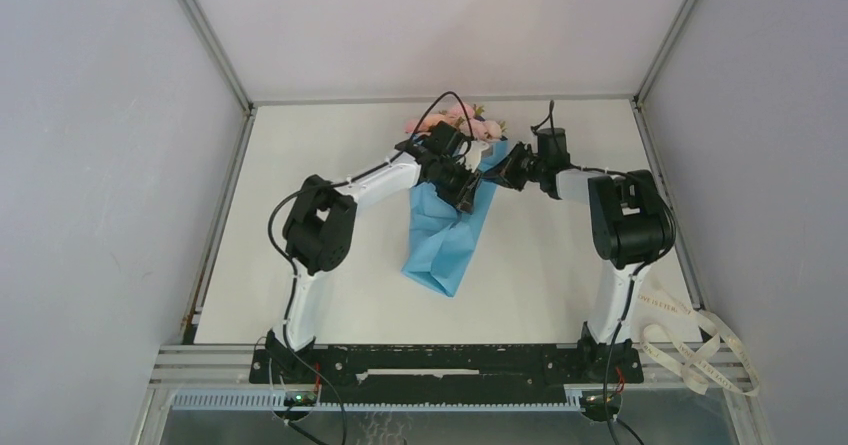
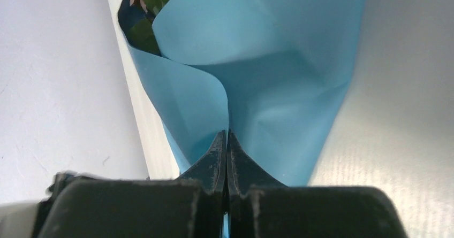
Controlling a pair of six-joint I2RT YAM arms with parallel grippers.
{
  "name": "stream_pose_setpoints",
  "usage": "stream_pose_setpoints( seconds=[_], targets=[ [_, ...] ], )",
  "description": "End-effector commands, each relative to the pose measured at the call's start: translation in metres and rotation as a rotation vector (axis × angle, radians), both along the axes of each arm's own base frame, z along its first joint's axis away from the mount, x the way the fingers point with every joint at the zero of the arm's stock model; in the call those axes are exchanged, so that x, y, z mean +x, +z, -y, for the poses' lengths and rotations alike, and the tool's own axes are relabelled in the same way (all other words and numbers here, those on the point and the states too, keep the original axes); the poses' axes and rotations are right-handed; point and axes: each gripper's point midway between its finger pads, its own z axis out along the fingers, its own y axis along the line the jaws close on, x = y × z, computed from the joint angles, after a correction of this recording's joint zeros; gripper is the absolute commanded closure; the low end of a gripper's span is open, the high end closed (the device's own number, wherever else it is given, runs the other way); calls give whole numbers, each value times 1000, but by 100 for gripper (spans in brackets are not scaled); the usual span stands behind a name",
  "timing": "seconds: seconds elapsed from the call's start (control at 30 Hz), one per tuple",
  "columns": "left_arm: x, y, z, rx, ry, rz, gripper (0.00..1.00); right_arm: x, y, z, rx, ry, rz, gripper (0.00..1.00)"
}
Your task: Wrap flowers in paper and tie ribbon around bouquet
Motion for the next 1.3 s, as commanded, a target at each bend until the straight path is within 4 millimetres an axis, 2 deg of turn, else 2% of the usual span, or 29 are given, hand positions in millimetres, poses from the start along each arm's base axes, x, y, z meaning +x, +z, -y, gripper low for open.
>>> stream_pose_setpoints(
  seconds=[0.0,0.1,0.2,0.27,0.33,0.4,0.43,0.53,0.7,0.83,0.93,1.1,1.27],
  targets=[
    [-41,86,8,-52,-262,93,58,21,16,9,38,89,124,100],
    [-68,112,-11,-5,-406,144,50,26,13,14,44,109,140,100],
    [-68,133,-37,50,-419,227,49,30,16,15,57,117,165,100],
    [-49,128,-57,103,-342,288,56,33,18,17,56,119,176,100],
    [-23,117,-77,151,-223,337,71,36,19,19,53,119,183,100],
    [-13,94,-89,205,-187,345,78,38,17,20,51,118,181,100],
    [-16,81,-89,231,-209,337,80,39,16,21,50,116,181,100],
    [-42,52,-80,274,-320,308,82,40,14,20,49,116,180,100],
    [-85,21,-60,333,-496,334,80,43,13,21,35,106,179,100],
    [-117,10,-48,365,-581,315,75,45,9,22,9,87,178,100],
    [-135,9,-41,396,-631,315,66,47,6,21,8,76,176,100],
    [-153,7,-16,381,-701,345,55,49,1,15,8,66,171,100],
    [-147,0,14,380,-719,460,53,45,1,4,4,82,169,100]
  ],
)
